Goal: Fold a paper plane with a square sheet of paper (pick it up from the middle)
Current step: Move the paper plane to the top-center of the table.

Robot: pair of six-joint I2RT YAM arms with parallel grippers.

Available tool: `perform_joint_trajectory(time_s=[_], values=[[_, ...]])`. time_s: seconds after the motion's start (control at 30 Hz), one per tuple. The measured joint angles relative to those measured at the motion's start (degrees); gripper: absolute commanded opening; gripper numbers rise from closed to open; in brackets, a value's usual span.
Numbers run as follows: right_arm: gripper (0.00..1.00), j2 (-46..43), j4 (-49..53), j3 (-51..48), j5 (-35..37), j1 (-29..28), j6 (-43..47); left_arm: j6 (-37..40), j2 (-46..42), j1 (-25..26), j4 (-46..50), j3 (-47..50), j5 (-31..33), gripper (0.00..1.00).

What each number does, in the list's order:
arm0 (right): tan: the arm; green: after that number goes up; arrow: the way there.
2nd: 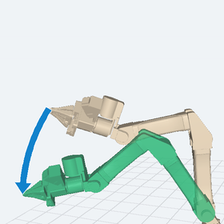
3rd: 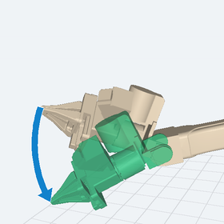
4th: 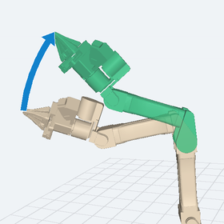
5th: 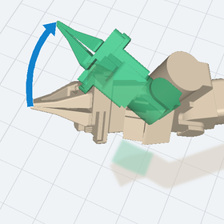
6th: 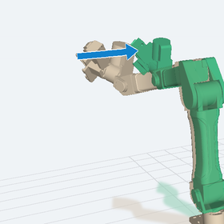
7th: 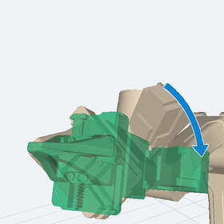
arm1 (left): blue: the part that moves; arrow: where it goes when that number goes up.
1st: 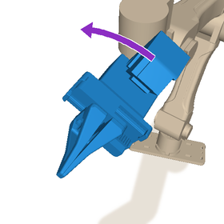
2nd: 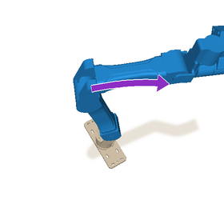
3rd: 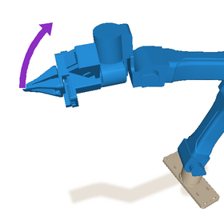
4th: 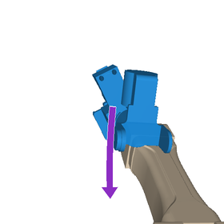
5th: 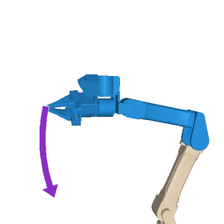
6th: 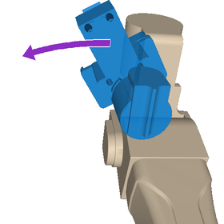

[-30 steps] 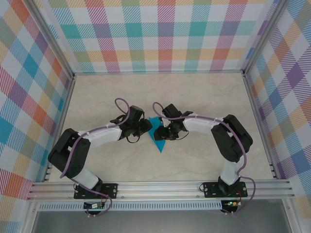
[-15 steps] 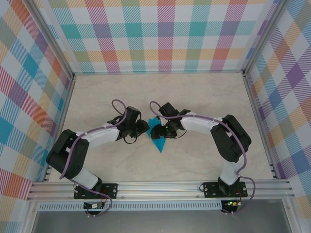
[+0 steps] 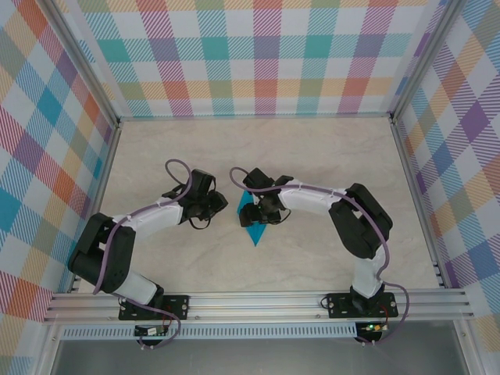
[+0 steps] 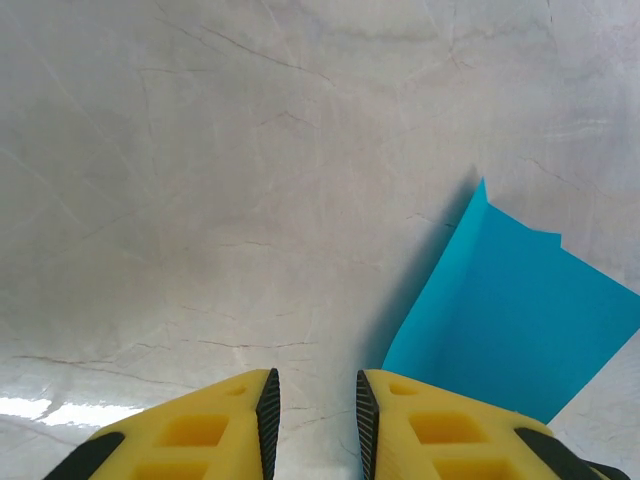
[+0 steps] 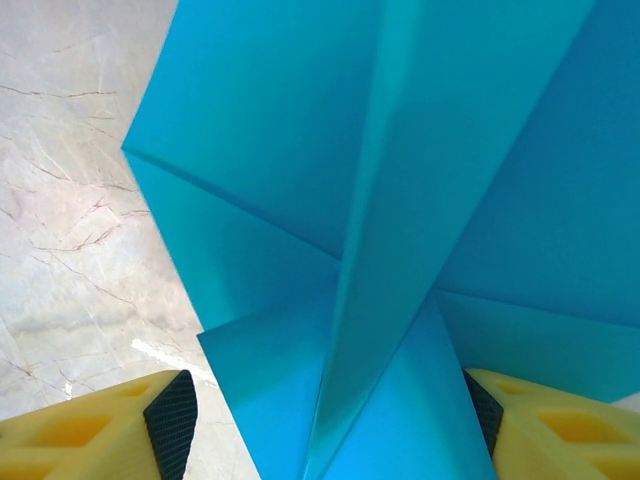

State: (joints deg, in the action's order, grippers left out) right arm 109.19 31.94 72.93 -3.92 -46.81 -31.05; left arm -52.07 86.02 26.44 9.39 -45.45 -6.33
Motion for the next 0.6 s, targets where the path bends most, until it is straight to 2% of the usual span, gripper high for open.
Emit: perform_joint_trajectory(time_s=[0.6], values=[[0.48,2.05,3.93,2.62,3.96,-0.59,-5.29,0.04,-0.11,-0.13,0.87,0.11,-0.07,0.28]])
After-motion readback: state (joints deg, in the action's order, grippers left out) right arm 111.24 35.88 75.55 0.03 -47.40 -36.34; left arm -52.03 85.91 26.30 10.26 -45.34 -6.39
